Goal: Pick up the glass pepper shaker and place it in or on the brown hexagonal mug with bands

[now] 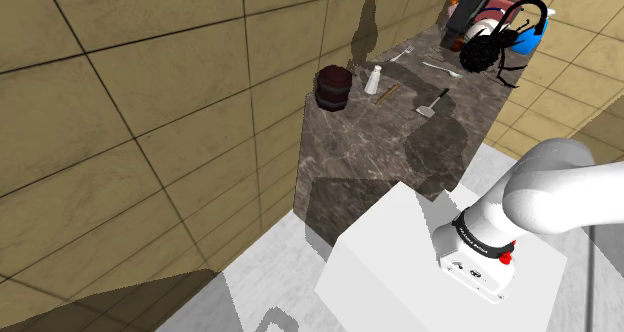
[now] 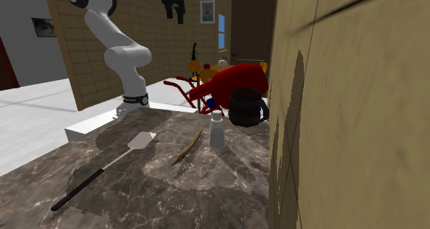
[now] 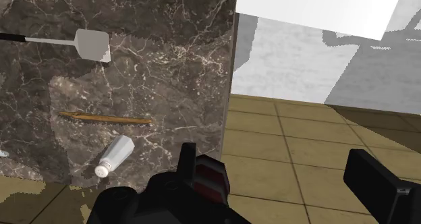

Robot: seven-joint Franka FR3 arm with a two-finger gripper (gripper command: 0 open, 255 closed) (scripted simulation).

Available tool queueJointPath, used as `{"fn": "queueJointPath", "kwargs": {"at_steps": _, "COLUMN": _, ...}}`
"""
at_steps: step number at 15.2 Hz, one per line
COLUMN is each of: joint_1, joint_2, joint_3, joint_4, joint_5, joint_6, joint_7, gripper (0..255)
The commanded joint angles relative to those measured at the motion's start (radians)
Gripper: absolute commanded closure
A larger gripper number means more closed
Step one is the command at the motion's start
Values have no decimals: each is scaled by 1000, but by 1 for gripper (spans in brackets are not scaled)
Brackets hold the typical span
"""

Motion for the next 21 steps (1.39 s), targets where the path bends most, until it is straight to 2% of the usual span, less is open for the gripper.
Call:
{"fn": "queueJointPath", "kwargs": {"at_steps": 1, "joint_1": 0, "joint_2": 0, "joint_3": 0, "joint_4": 0, "joint_5": 0, "joint_6": 0, "joint_7": 0, "gripper": 0}}
{"fn": "queueJointPath", "kwargs": {"at_steps": 11, "joint_1": -30, "joint_2": 234, "joint_3": -128, "joint_4": -39, "joint_5": -64, "joint_6": 280, "joint_7": -103, "gripper": 0}}
{"fn": "queueJointPath", "kwargs": {"at_steps": 21, "joint_1": -47, "joint_2": 560, "joint_3": -245, "joint_4": 54, "joint_5": -58, "joint_6": 517, "joint_7": -217, "gripper": 0}}
